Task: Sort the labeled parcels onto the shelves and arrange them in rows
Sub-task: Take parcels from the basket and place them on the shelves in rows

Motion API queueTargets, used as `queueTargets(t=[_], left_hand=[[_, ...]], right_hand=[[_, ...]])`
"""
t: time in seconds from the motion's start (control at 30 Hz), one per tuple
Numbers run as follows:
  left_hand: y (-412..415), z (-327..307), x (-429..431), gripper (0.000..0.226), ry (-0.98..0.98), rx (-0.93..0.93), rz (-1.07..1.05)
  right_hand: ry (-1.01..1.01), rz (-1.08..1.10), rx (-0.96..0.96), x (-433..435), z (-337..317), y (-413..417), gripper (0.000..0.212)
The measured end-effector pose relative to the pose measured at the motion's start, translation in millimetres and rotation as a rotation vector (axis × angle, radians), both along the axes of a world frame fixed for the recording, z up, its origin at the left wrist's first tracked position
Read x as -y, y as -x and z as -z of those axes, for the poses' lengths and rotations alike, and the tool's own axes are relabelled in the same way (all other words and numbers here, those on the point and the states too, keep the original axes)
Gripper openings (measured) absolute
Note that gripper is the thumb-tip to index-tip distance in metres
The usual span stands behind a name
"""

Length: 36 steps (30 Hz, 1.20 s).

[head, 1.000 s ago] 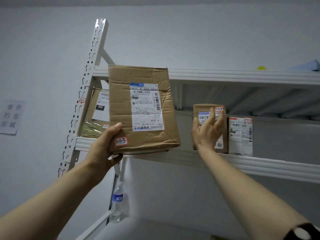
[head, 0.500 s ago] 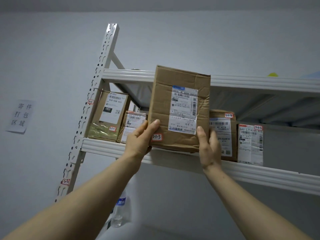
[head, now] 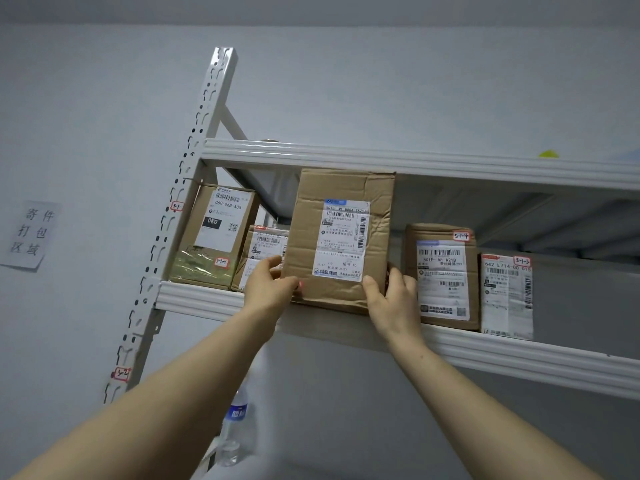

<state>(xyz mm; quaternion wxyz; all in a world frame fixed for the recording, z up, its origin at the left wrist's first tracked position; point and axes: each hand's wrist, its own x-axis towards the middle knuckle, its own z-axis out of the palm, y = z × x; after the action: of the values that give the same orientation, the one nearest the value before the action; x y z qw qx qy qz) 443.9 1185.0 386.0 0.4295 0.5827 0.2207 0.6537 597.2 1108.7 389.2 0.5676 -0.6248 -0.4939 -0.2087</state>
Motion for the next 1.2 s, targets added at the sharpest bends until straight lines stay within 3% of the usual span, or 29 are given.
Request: queueTargets(t=[0.13,0.33,0.8,1.0,1.2], left_hand=[[-4,-1,-8,0.045,-0.058,-0.171,-0.263],[-16,7,-16,0.017,-0.154,-0.353,-0.401],[-23,10,-14,0.035,-0.21,-0.472,-0.448],[-25,11,-7,0.042,-0.196,-0.512,-0.404],[-39,3,17,0.047,-0.331,-0.393,-0.417]], right_hand=[[0.033,0.041,0.029,-3,2,2,0.056],[0.111,0.122,0.045,-12,1,-4,0.048],[0.216,0.195,0.052,-17,-3,0,0.045],[0.273,0.198,0.039,-11,-3,0,0.058],[-0.074,0.302,0.045,16,-8,-24,0.055]])
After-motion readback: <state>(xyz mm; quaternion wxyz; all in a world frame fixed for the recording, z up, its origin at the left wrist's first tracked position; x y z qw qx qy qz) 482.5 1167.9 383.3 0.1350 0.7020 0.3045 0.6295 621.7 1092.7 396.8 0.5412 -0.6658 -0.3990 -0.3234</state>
